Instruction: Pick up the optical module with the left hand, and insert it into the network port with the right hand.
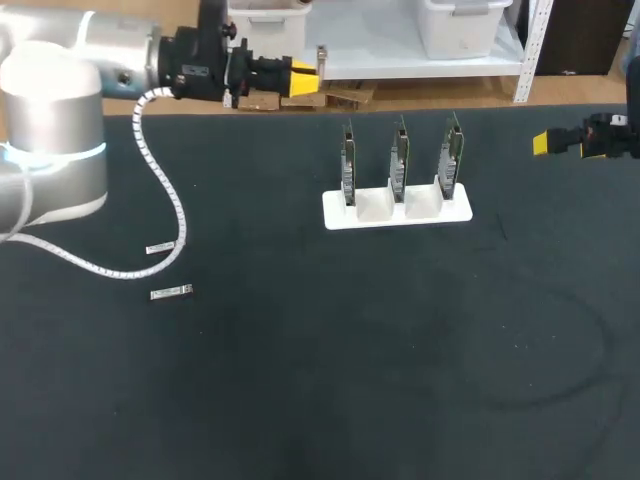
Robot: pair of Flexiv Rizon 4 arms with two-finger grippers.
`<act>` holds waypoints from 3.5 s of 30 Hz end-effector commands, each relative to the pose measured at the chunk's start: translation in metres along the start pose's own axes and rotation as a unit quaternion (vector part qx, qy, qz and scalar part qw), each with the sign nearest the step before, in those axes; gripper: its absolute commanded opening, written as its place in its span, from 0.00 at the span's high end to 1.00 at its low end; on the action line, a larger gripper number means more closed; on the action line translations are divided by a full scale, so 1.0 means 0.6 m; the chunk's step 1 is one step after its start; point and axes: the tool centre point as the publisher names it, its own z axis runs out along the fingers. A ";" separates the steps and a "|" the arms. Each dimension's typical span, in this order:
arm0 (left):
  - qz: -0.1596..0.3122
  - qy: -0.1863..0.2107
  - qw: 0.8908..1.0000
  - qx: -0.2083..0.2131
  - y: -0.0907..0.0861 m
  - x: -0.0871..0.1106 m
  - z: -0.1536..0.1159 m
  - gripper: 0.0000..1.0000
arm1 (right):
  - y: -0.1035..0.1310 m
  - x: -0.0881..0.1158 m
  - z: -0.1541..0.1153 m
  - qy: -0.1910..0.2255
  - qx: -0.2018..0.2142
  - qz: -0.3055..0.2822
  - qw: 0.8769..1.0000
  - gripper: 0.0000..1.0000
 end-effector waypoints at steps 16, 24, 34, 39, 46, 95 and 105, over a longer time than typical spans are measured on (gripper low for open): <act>0.015 -0.027 0.999 -0.011 -0.014 0.010 0.036 1.00 | 0.000 0.000 0.000 0.000 0.000 0.000 1.000 0.00; 0.024 -0.025 0.999 0.014 -0.015 0.025 0.050 1.00 | 0.000 0.000 0.000 0.000 0.000 0.000 1.000 0.00; 0.021 -0.023 0.998 0.049 -0.003 0.032 0.064 1.00 | 0.000 0.000 0.000 0.000 0.000 0.000 1.000 0.00; 0.018 -0.020 0.999 0.047 0.001 0.033 0.067 1.00 | 0.000 0.000 0.000 0.000 0.000 0.000 1.000 0.00; 0.010 -0.011 1.000 0.024 0.005 0.036 0.070 1.00 | 0.000 0.000 0.000 0.000 0.000 0.000 1.000 0.00; -0.003 -0.025 1.000 0.000 -0.009 0.050 0.068 1.00 | 0.051 -0.122 0.041 0.040 -0.179 -0.208 0.961 0.00; -0.003 -0.025 1.000 0.000 -0.009 0.050 0.068 1.00 | 0.089 -0.150 0.069 0.077 -0.217 -0.243 0.942 0.00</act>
